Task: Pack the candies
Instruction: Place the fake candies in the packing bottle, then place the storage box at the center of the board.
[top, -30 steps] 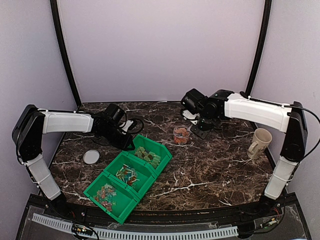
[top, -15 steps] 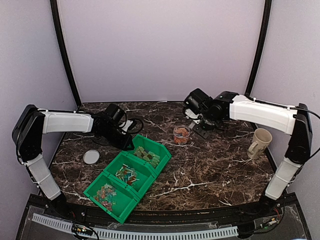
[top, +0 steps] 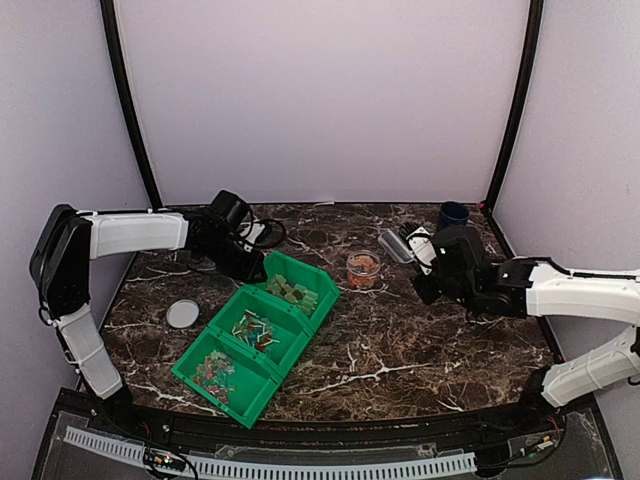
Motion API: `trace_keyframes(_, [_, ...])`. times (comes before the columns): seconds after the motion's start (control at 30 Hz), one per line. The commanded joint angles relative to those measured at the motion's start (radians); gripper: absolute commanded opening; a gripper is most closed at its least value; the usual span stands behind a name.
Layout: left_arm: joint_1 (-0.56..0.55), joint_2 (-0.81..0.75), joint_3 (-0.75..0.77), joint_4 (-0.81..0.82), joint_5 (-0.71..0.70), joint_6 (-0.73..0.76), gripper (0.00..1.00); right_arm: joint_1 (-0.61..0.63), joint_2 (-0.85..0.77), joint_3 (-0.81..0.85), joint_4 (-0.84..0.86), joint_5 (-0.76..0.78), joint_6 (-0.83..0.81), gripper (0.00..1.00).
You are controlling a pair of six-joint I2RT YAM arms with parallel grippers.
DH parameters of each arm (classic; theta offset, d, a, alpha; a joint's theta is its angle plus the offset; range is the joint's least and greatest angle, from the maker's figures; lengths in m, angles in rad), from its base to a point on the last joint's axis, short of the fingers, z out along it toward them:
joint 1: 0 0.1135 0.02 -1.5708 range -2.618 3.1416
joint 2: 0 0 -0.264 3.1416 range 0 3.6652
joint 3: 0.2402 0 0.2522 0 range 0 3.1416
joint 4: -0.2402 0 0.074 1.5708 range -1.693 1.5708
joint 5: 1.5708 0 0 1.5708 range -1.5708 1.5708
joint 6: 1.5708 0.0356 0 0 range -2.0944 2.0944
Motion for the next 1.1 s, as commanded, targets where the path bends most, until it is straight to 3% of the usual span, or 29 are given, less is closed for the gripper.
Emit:
trace_keyframes(0.0, [0.008, 0.025, 0.1, -0.048, 0.007, 0.004, 0.0, 0.015, -0.061, -0.142, 0.386, -0.008, 0.06, 0.01])
trace_keyframes(0.23, [0.032, 0.149, 0.255, -0.105, -0.006, 0.032, 0.0, 0.021, -0.074, -0.188, 0.383, 0.036, 0.086, 0.0])
trace_keyframes(0.7, [0.141, 0.471, 0.732, -0.231, 0.02, 0.127, 0.0, 0.022, -0.197, -0.283, 0.36, 0.06, 0.12, 0.0])
trace_keyframes(0.93, [0.188, 0.589, 0.864, -0.172, 0.027, 0.161, 0.0, 0.022, -0.188, -0.294, 0.348, 0.063, 0.176, 0.01])
trace_keyframes(1.07, [0.206, 0.645, 0.916, -0.119, 0.002, 0.172, 0.07, 0.023, -0.177, -0.289, 0.342, 0.068, 0.19, 0.01])
